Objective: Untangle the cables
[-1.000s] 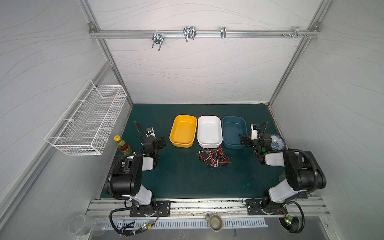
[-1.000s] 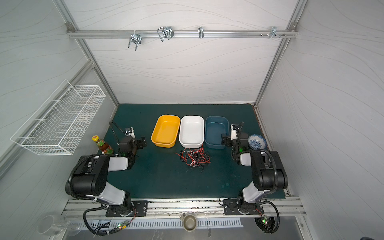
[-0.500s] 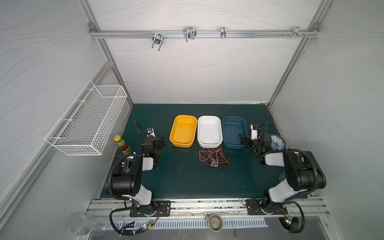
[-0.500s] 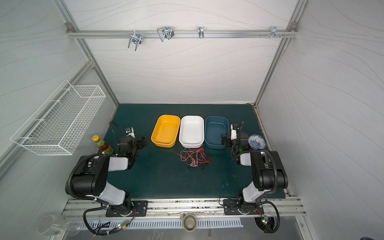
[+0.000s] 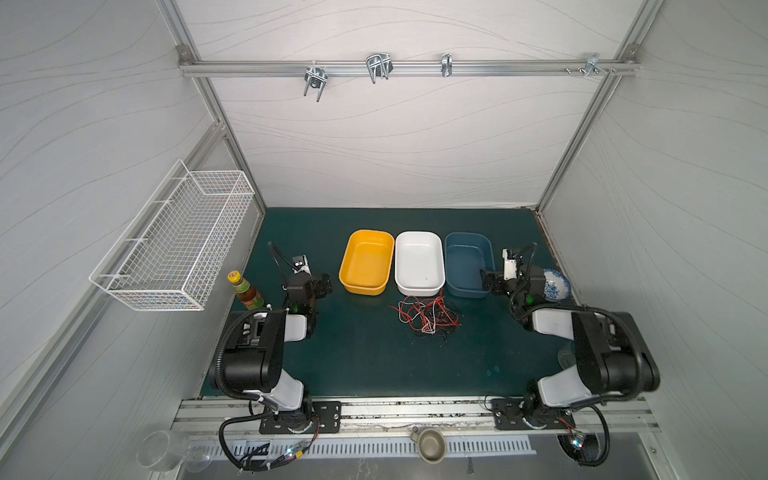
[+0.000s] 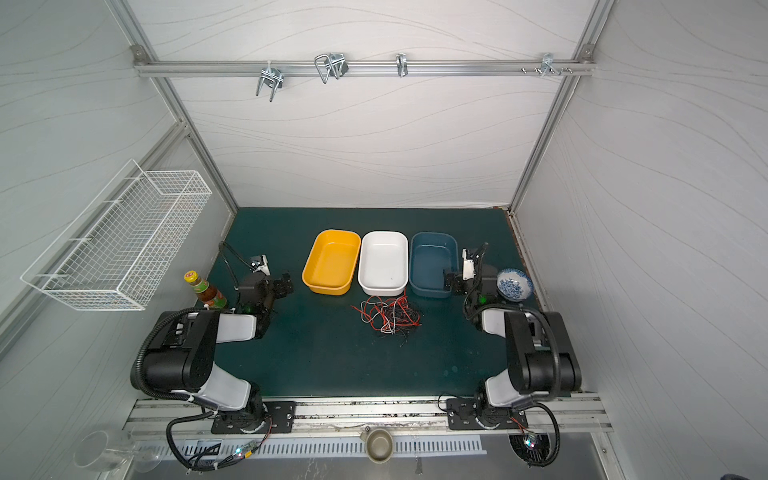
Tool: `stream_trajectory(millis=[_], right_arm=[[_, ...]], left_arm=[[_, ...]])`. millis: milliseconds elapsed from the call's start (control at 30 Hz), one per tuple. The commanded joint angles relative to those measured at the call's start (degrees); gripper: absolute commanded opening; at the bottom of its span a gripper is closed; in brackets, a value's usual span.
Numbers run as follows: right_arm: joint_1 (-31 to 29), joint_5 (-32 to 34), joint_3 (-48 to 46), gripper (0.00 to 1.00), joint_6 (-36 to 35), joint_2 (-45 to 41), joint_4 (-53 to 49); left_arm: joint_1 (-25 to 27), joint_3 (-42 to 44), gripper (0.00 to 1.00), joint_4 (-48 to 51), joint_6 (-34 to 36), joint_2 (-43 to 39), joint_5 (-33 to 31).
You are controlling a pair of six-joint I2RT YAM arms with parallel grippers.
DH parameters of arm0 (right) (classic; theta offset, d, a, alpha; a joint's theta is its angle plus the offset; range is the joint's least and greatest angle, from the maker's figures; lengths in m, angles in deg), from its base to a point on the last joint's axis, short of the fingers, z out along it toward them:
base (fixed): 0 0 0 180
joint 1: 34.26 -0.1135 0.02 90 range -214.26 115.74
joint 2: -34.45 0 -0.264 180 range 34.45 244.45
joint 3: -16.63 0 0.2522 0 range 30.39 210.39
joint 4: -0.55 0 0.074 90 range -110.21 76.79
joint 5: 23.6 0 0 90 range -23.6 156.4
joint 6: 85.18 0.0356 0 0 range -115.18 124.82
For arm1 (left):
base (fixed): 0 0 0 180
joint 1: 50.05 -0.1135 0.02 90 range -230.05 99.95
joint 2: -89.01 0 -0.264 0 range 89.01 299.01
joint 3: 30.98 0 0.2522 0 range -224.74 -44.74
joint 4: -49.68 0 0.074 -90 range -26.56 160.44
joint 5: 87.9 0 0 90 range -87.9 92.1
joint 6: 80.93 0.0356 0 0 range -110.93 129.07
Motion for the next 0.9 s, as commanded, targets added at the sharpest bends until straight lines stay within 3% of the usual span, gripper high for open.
stream_trajectory(millis=[0, 133, 200, 300, 433, 567, 667, 767, 867], right_arm=[[-2.0, 5.0, -1.6, 0.99, 0.5, -13.1, -1.5], [-7.5, 9.5, 1.4, 0.99, 2.0, -26.9, -14.5], [-9.4, 11.0, 4.7, 0.99, 6.2, -31.6, -22.8], [-9.7, 5.8, 11.0, 0.99, 12.1, -35.7, -33.9], [-9.6, -7.6, 16.6, 0.99, 12.2, -35.8, -38.8], [-9.6, -15.2, 20.2, 0.99, 21.7, -34.5, -42.9], [-9.3, -8.2, 22.8, 0.99, 33.9, -34.6, -56.1], [-8.8, -9.3, 21.4, 0.99, 34.5, -36.9, -56.5], [-9.2, -9.2, 19.6, 0.99, 36.5, -41.6, -55.6]], left_arm=[[0.0, -1.3, 1.00, -3.2, 0.5, 0.3, 0.3], [0.1, -1.3, 1.00, -3.2, 0.5, 0.3, 0.3], [0.1, -1.3, 1.00, -3.2, 0.6, 0.3, 0.2], [0.0, -1.3, 1.00, -3.2, 0.5, 0.3, 0.3], [0.0, -1.3, 1.00, -3.2, 0.5, 0.3, 0.3], [0.0, -1.3, 1.00, -3.2, 0.5, 0.3, 0.4], [-0.2, -1.2, 1.00, -3.2, 0.4, 0.2, 0.7], [-0.6, -1.2, 1.00, -3.1, -0.6, -0.8, -0.8], [-0.5, -1.8, 1.00, 3.5, 0.1, -6.9, 0.4]])
